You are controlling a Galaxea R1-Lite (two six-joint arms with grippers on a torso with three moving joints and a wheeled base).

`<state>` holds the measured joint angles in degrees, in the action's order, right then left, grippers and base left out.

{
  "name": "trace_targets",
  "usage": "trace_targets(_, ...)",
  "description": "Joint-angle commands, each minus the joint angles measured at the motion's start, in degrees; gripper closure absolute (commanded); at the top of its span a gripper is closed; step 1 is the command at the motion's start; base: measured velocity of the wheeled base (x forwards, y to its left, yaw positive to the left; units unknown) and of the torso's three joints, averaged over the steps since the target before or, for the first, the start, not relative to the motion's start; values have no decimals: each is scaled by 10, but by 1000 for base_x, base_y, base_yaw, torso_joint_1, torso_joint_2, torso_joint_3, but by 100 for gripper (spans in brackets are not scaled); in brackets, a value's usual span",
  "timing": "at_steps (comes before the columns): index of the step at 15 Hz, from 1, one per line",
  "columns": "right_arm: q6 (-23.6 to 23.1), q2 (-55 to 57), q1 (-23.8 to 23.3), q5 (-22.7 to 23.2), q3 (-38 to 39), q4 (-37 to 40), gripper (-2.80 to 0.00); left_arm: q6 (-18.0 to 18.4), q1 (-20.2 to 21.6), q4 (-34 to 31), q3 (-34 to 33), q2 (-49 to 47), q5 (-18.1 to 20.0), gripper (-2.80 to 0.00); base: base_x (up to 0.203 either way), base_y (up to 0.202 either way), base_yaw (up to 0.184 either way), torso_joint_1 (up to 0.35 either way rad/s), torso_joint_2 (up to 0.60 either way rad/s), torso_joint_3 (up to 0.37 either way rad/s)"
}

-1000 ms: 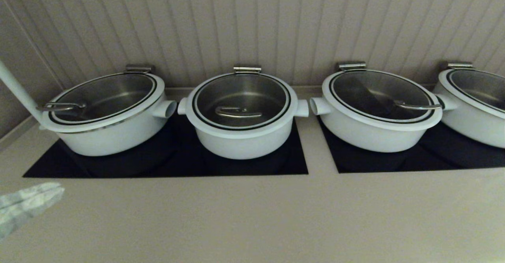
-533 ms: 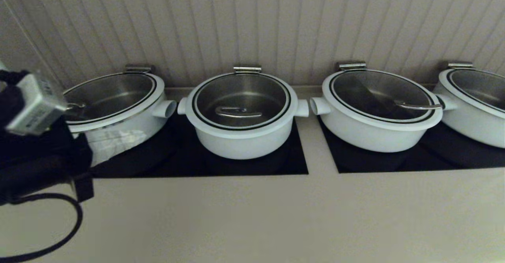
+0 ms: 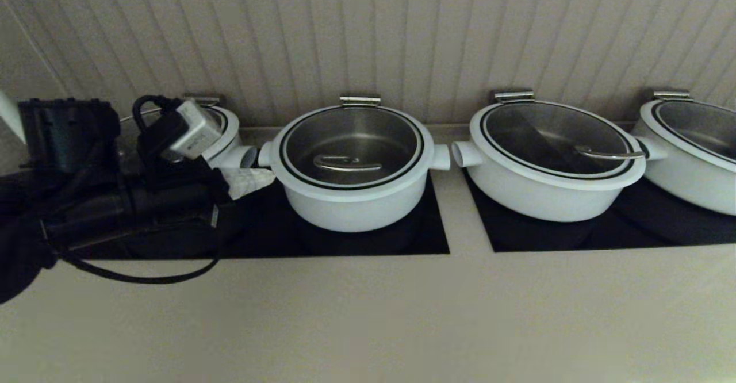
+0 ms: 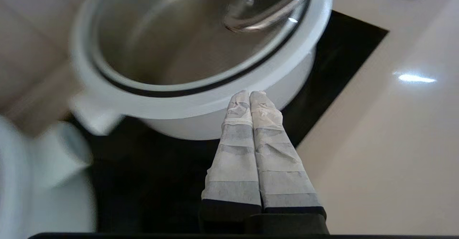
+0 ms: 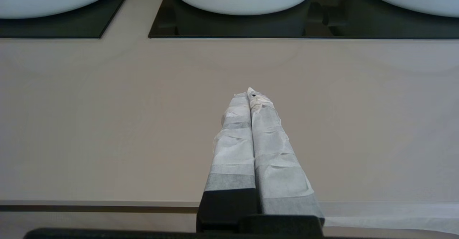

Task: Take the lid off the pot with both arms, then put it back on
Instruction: Open the food pot lid a small opening with the left arm

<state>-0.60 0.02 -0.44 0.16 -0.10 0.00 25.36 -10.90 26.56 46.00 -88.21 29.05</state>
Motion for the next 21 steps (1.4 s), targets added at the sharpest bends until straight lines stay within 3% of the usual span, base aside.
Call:
trace_targets(1,0,0,0,0,0,0,0,-15,-15,2,10,-34,-6,0,0,0,0,0,0,0)
trace_targets(12,0,1,0,0,0,0,0,-80,-104,2,86,-108,-95,0,0,0,0,0,0,0)
trace_targets(15,0,1,0,0,0,0,0,-94,-128,2,87,-112,-101,0,0,0,0,0,0,0)
trace_targets(21,0,1,0,0,0,0,0,-107,-135,3,111,-135,-133,0,0,0,0,0,0,0)
